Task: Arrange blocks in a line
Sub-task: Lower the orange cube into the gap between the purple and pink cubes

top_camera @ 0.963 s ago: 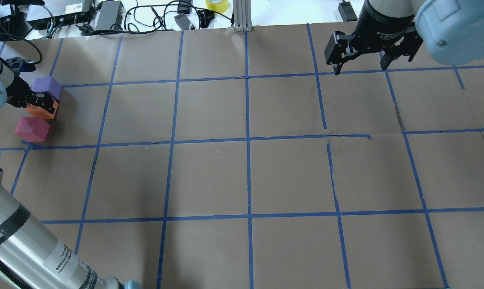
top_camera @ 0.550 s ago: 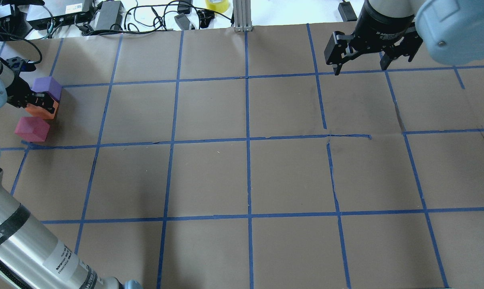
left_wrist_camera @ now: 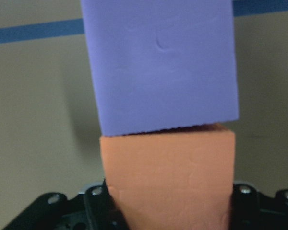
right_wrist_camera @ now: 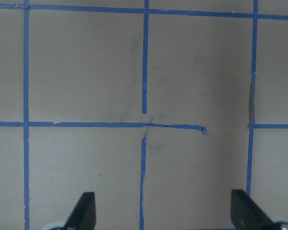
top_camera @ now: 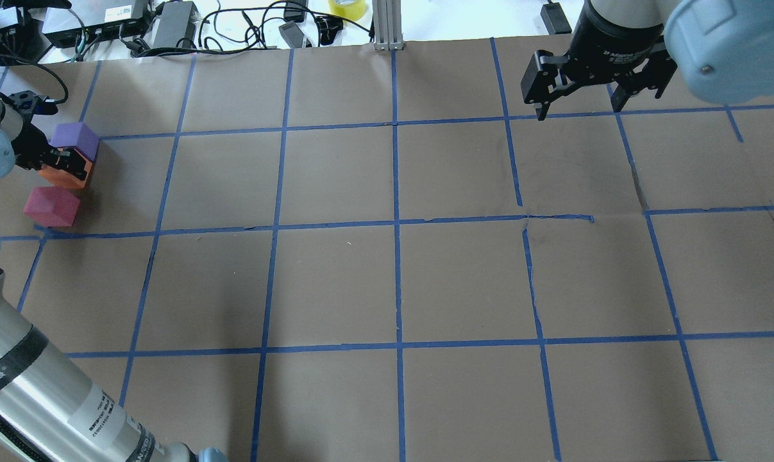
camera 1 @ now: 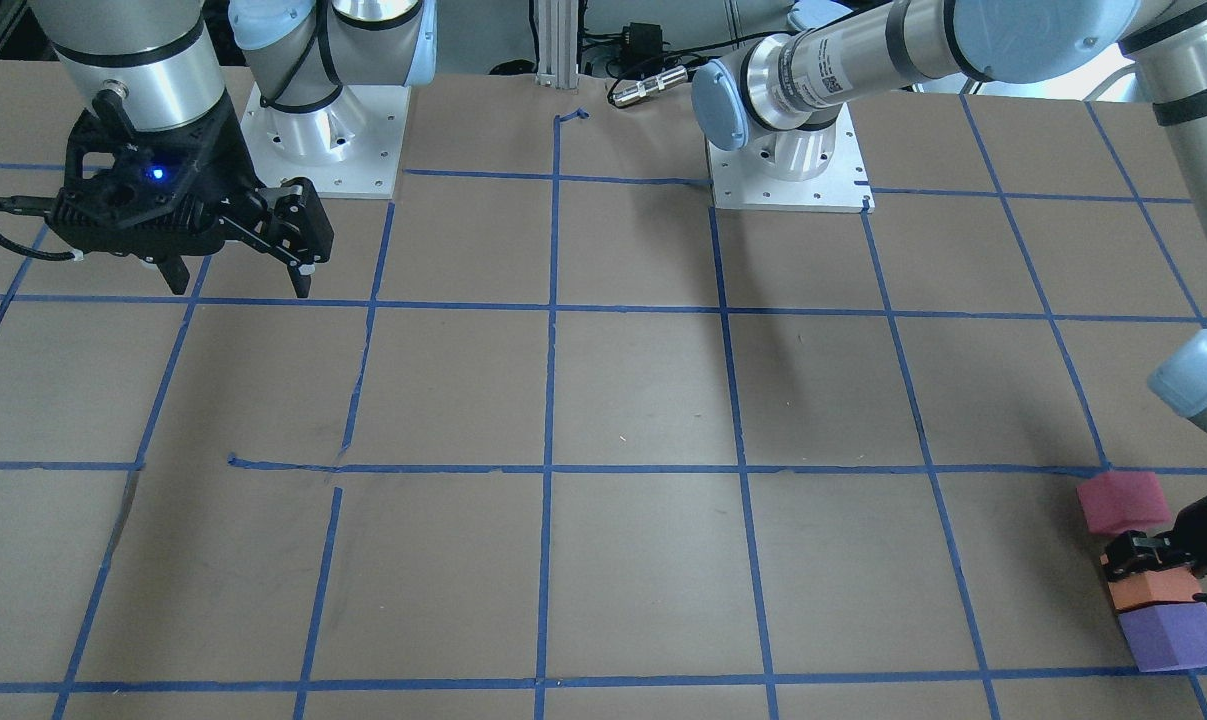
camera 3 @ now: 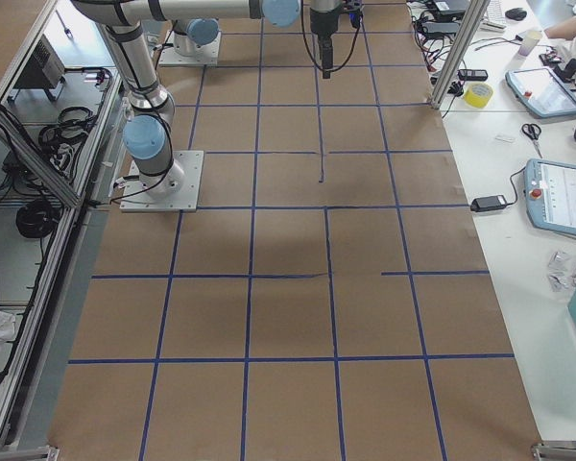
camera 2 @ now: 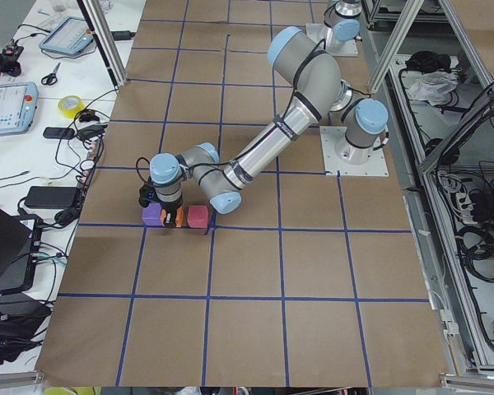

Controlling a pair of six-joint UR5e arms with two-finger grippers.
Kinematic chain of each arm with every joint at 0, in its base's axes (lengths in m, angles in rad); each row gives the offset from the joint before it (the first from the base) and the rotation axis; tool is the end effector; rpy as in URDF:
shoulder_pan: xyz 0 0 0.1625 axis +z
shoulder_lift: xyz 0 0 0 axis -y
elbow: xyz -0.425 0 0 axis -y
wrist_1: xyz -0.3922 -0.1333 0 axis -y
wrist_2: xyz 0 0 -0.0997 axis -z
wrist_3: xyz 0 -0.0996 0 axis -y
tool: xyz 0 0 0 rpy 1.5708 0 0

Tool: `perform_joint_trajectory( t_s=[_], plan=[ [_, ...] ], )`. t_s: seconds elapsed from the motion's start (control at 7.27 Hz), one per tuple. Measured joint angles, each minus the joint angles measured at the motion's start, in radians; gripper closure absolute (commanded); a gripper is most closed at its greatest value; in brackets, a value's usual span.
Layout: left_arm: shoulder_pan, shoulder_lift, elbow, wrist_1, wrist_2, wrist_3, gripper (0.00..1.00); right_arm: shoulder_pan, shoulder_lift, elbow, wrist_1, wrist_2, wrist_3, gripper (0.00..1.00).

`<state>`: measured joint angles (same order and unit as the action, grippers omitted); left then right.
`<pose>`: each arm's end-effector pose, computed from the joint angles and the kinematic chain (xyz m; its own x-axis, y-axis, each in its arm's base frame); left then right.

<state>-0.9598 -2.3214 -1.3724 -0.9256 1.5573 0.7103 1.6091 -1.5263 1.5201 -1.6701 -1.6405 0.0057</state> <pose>0.3098 -0.6771 0.1777 -0.9939 0.0977 -0.0504 0.1014 0.9917 -0.0792 0.1462 -0.5155 0.5012 -0.9973 -0.0252 0.0687 -0.0324 0.9939 -0.1057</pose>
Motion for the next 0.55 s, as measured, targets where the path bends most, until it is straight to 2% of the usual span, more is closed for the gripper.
perform_joint_trajectory(
  t_s=[0.28,0.55],
  plan=[
    [0.002,0.006,0.0,-0.007,0.003,0.024,0.0,0.0,0.0,0.0,-0.001,-0.003,-0.001,0.0],
    [0.003,0.04,0.006,-0.071,0.009,0.029,0.0,0.0,0.0,0.0,-0.001,-0.005,-0.001,0.0]
  ],
)
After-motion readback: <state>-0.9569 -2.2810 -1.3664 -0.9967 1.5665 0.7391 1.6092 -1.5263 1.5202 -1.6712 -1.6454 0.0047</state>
